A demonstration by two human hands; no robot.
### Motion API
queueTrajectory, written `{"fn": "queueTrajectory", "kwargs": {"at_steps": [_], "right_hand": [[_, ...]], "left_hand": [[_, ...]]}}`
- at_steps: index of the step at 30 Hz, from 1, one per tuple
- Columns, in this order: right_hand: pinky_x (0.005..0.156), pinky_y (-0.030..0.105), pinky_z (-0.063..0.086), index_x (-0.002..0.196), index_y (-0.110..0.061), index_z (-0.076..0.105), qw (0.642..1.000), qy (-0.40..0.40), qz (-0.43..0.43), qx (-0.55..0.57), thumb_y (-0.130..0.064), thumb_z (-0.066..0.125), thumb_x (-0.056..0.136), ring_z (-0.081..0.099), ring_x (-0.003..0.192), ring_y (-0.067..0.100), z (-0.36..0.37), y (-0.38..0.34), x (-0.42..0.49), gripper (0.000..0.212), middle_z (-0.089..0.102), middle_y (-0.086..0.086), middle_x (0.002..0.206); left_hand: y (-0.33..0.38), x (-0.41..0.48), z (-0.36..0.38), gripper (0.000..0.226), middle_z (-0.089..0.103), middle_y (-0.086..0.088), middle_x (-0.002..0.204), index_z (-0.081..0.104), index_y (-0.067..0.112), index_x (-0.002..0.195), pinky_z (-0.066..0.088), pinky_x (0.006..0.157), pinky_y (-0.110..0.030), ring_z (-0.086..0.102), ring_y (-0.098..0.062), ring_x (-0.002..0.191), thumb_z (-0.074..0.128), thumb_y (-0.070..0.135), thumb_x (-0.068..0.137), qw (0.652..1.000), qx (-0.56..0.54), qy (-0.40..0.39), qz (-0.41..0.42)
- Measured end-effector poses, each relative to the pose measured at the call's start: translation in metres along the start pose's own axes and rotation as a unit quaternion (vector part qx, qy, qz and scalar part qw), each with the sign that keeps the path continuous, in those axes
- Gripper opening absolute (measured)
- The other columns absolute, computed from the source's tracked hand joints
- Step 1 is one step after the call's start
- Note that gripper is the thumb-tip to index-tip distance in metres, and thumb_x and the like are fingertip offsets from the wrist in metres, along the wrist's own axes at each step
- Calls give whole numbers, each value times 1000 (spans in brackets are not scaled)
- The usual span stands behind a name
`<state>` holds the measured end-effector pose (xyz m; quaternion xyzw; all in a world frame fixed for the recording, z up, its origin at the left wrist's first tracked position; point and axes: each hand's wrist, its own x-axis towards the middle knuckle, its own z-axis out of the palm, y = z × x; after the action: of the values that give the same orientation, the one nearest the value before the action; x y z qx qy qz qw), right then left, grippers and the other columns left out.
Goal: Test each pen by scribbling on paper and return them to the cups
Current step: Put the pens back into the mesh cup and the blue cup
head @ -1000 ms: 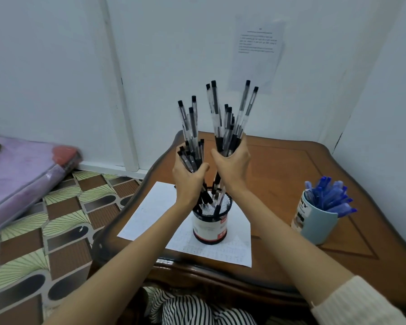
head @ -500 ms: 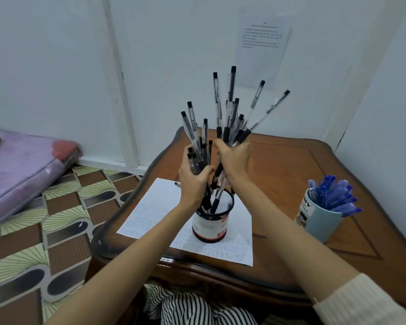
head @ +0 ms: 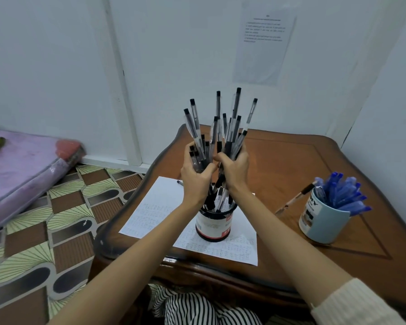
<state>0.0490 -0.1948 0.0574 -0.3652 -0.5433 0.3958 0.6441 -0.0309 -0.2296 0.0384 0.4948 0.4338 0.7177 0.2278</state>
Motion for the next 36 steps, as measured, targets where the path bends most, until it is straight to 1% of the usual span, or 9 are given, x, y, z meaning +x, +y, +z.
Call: {"fn": "queueTrajectory", "kwargs": {"at_steps": [3,6,10,12,17,22,27,32,36], "right_hand": [[62,22,52,93,-8,55,1000,-4,-19,-6,9,66,75,61,60,0,-1,2,1,27,63,-6,71],[64,19,53,82,-21,57,1000,-17,-23,-9,6,66,79,63,62,-1,-4,2,3,29,64,-7,72],[59,20,49,79,1,62,999,-30,-21,-2,-5,67,76,61,55,5,-7,8,4,8,63,-10,57],[56,20,47,69,-4,61,999,-48,-22,1,-2,62,74,59,52,7,-8,7,2,6,61,-10,51],[61,22,51,71,-16,62,995,-97,-29,-3,10,58,75,62,61,7,-11,2,-4,26,65,-11,60],[57,15,48,70,-10,60,992,-122,19,7,6,59,74,60,56,2,-12,0,-8,16,63,-11,54],[55,12,46,60,-13,54,991,-119,55,-11,13,56,78,54,49,-4,-13,-2,-8,32,56,-4,55],[59,22,49,60,-5,59,992,-110,66,-12,1,60,66,57,55,8,-11,0,-5,9,59,-4,53],[66,31,50,63,-8,60,989,-113,100,-3,2,61,75,60,61,11,-14,1,-6,16,60,0,58]], "left_hand": [[-1,1,1,47,64,12,90,47,14,117,49,73,-13,65,3,81,63,-10,80,1000,4,-4,7],[-1,2,2,46,67,9,93,48,10,121,50,80,-17,66,-1,86,66,11,79,1000,-4,-1,3],[2,2,1,48,63,12,97,46,8,123,45,81,-11,62,3,88,60,20,79,1000,0,7,15],[2,2,1,46,57,19,104,45,10,124,43,81,-9,58,9,91,57,15,80,999,16,5,38],[-2,5,0,40,57,9,102,49,16,119,54,83,-40,58,-11,92,55,17,80,999,5,14,47],[-1,4,3,35,58,28,88,50,3,116,43,70,-9,55,9,76,50,23,87,998,12,30,56],[0,7,2,42,57,1,88,54,14,107,47,76,-32,56,-14,82,40,48,86,998,-4,47,38],[3,10,3,39,60,3,83,58,11,97,48,74,-25,58,-5,77,35,42,91,997,-19,61,32],[3,14,1,31,61,0,83,57,18,96,48,78,-34,59,-11,79,35,39,92,997,-26,75,21]]}}
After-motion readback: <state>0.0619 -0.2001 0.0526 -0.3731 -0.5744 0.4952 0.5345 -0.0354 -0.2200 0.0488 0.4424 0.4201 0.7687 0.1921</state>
